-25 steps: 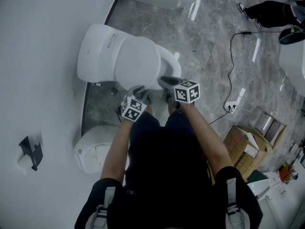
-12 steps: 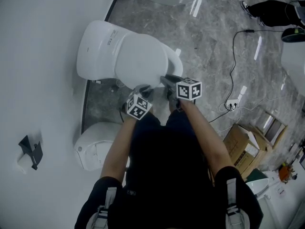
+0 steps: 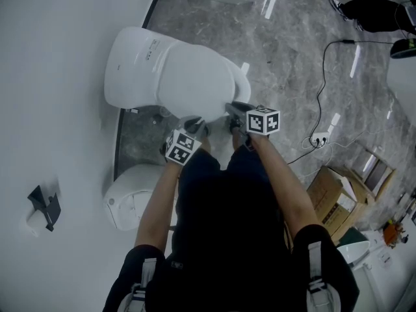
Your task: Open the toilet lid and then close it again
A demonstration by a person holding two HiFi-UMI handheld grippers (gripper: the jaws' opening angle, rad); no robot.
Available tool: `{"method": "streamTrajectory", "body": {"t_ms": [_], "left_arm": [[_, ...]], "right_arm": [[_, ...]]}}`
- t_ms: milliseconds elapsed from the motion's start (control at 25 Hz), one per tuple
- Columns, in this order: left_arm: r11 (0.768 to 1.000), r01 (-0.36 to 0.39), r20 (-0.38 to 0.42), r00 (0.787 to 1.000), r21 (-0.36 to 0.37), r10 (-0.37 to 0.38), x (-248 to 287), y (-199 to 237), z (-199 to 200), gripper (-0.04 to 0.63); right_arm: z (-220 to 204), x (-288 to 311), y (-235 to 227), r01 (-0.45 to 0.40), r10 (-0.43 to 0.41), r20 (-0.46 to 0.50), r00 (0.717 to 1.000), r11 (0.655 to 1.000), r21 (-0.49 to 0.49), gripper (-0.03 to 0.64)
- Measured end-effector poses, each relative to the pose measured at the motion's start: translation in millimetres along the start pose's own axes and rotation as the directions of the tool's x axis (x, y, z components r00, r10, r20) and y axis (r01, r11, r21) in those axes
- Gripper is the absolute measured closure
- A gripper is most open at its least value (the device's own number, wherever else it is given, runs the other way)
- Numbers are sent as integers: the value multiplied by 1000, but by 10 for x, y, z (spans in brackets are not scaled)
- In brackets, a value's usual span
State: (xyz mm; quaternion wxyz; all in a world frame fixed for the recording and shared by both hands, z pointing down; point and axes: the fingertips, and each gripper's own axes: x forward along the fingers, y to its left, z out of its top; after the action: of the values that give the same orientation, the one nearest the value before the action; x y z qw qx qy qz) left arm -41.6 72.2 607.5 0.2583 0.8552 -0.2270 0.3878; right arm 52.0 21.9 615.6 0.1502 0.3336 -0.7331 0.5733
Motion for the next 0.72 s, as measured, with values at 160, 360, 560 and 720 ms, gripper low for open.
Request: {"method": "streamTrajectory", "body": {"t_ms": [160, 360, 560, 720], "left_arm": [[1000, -18, 24, 1000, -8, 18, -79, 25, 64, 546], [997, -46, 58, 997, -54, 49, -168, 110, 61, 581], [996, -51, 49, 997, -72, 55, -209, 140, 19, 584], [996, -53, 36, 998, -65, 56, -237, 204, -21, 584]], "right_arm": [[-40, -36, -115, 17, -16, -9, 1000, 1000, 14, 538], [-104, -23, -225, 26, -25, -15, 1000, 999, 20, 538], [-183, -61, -450, 53, -52, -11, 999, 998, 30, 535], [-239, -86, -605, 92, -92, -8, 996, 996, 14, 529]]}}
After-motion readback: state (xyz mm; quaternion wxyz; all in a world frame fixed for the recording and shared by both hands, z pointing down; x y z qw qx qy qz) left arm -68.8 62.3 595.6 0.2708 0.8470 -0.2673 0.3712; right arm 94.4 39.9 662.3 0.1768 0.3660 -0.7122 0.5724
